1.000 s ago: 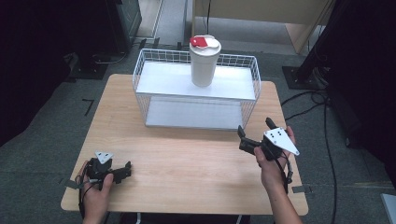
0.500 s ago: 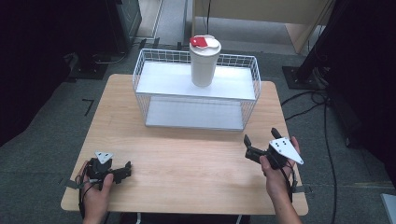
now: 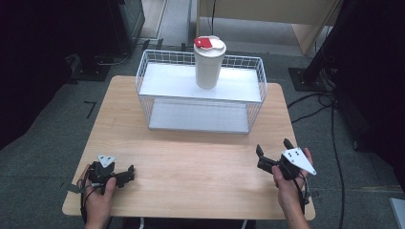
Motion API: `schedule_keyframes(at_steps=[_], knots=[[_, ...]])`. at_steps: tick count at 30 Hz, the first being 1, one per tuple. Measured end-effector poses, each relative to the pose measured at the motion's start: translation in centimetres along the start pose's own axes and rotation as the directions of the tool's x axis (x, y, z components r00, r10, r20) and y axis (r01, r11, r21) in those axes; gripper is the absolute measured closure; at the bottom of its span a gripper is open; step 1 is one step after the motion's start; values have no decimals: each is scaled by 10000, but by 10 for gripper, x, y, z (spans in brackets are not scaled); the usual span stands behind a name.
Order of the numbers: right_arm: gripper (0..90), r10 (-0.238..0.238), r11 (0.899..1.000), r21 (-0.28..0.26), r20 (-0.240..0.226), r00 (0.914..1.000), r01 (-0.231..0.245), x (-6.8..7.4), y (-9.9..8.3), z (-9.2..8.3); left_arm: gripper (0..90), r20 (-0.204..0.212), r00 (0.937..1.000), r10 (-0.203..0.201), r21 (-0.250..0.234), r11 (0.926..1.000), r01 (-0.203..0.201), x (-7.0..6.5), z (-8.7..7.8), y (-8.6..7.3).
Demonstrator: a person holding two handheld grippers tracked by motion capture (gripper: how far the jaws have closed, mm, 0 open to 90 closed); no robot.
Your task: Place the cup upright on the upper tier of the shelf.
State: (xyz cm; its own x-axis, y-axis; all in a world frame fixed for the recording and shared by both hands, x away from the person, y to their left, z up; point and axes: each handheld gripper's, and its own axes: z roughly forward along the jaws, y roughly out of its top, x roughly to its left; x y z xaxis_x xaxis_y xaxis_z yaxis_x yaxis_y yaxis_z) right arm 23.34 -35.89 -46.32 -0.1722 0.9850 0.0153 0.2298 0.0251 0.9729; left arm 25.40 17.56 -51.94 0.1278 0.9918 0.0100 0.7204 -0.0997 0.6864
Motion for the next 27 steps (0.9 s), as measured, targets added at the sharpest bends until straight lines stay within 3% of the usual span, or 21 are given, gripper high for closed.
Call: schedule_keyframes(at_steps=[27], knots=[[0, 213, 9934, 1106, 901, 9957, -312, -45, -48, -40, 0, -24, 10000, -30, 1, 10000, 30, -1, 0, 0]])
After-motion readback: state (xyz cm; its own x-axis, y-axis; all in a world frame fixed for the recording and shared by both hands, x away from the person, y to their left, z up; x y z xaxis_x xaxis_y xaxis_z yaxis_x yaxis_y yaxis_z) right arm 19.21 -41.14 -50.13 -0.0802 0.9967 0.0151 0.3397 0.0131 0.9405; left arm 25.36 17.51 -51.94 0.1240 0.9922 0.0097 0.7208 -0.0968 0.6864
